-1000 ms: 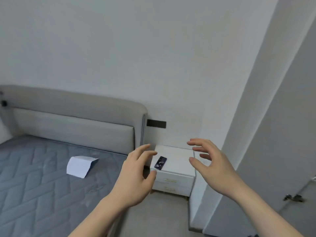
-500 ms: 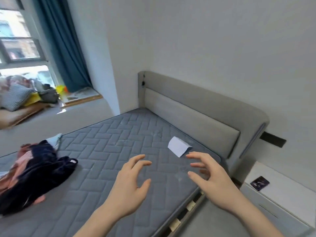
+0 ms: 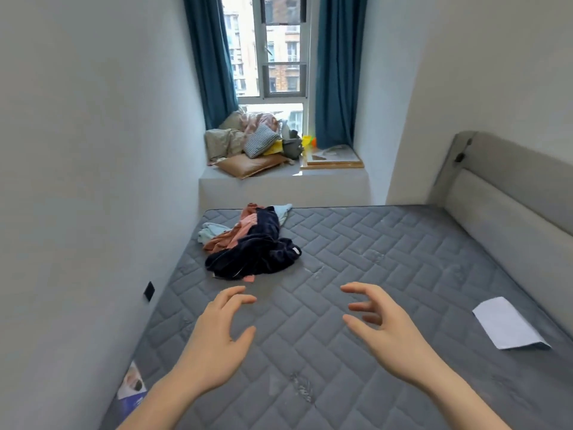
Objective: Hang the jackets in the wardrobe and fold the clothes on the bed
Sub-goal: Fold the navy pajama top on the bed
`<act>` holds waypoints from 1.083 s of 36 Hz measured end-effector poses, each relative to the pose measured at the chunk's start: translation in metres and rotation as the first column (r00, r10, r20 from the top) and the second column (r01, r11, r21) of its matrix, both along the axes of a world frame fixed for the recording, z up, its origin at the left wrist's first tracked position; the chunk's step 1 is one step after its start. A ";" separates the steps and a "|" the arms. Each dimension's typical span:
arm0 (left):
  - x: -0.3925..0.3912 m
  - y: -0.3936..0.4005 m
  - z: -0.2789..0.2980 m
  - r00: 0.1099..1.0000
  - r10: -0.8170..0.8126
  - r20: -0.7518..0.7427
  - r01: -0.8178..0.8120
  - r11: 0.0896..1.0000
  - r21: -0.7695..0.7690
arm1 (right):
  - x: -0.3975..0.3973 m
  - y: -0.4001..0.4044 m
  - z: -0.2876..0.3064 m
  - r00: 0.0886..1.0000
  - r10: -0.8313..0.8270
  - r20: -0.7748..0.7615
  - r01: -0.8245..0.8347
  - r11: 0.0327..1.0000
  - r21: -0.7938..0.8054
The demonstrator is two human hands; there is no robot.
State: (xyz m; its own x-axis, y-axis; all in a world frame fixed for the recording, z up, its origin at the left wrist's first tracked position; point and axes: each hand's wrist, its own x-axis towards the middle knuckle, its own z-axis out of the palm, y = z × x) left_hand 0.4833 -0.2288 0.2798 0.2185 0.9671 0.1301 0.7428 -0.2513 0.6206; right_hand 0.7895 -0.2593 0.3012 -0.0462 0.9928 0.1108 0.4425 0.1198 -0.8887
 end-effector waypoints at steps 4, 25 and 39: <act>-0.042 -0.014 -0.006 0.994 0.110 0.003 -0.110 0.994 -0.013 | -0.035 0.019 -0.011 0.995 0.099 0.007 -0.099 0.994 -0.039; -0.249 0.087 -0.021 0.979 0.192 -0.064 -0.196 0.978 -0.069 | -0.250 0.151 -0.036 0.977 0.207 0.053 -0.200 0.973 -0.116; -0.290 0.188 -0.053 0.995 0.073 -0.062 -0.081 0.988 -0.132 | -0.287 0.218 -0.061 0.986 0.145 0.079 -0.128 0.972 -0.196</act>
State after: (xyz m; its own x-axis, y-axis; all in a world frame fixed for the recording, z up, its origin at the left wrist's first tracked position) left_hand 0.1931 -0.0406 0.2264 0.1463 0.9892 -0.0128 0.7915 -0.1093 0.6013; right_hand 0.5029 -0.0416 0.2398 -0.1839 0.9788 -0.0903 0.5150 0.0177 -0.8570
